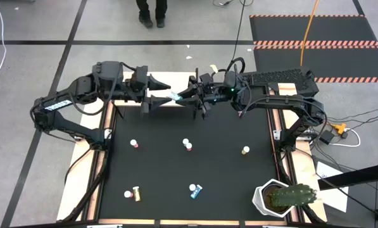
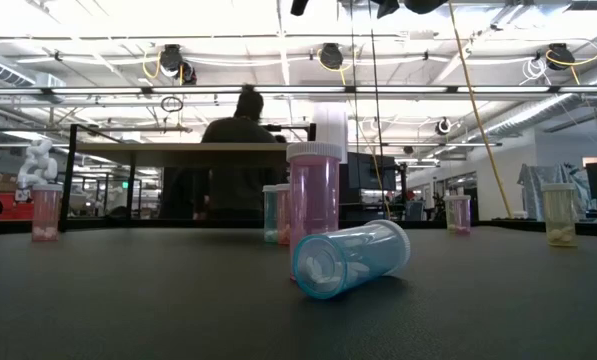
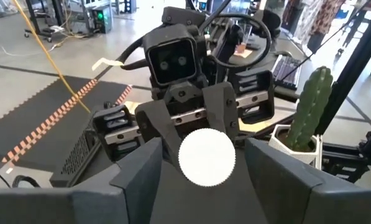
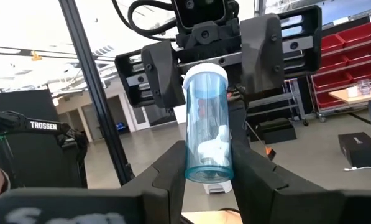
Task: Pick and place medicine bottles onto shelf by color
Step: Put the top left blue pill bottle on the shelf
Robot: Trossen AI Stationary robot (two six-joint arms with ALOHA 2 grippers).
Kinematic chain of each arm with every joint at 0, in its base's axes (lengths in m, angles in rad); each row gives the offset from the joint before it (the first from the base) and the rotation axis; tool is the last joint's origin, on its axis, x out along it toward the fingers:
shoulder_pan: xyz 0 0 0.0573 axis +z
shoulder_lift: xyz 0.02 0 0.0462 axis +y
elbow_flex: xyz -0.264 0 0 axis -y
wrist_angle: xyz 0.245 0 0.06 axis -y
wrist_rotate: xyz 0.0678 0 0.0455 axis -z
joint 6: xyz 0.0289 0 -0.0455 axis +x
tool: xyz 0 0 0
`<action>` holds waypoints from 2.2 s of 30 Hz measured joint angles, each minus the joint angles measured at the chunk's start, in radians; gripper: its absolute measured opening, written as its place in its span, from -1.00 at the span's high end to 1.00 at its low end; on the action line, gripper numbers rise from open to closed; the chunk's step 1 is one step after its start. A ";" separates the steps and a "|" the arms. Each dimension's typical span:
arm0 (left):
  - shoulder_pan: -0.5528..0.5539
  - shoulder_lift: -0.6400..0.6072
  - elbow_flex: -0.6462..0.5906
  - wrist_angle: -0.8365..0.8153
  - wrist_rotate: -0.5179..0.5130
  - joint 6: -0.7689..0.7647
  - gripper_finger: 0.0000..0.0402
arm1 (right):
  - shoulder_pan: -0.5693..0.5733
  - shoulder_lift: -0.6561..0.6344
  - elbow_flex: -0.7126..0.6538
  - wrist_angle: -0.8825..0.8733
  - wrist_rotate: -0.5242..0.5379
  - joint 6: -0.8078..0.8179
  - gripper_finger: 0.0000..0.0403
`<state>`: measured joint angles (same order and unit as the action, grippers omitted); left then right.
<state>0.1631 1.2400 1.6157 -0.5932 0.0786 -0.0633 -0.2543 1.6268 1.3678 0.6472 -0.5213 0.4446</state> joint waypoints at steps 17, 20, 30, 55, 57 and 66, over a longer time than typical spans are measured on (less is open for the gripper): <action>0.018 -0.011 0.000 -0.001 0.003 -0.022 0.38 | -0.002 0.001 0.000 -0.004 0.000 0.004 0.49; 0.018 -0.011 0.000 0.001 0.004 -0.023 0.29 | -0.002 0.001 0.000 -0.001 0.000 0.004 0.49; 0.018 -0.009 0.000 0.019 -0.001 -0.027 -0.12 | -0.001 0.001 0.000 0.011 0.000 0.007 0.49; 0.018 0.003 -0.002 0.036 0.011 -0.024 0.00 | -0.001 0.001 0.000 0.023 -0.004 0.013 0.49; 0.018 0.004 -0.002 0.045 0.011 -0.024 0.00 | -0.001 0.001 0.000 0.023 -0.004 0.013 0.49; 0.018 -0.002 -0.002 0.036 0.015 -0.020 0.31 | -0.002 0.001 0.000 0.024 -0.003 0.015 0.49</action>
<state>0.1806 1.2381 1.6142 -0.5568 0.0940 -0.0834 -0.2558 1.6276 1.3674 0.6716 -0.5247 0.4594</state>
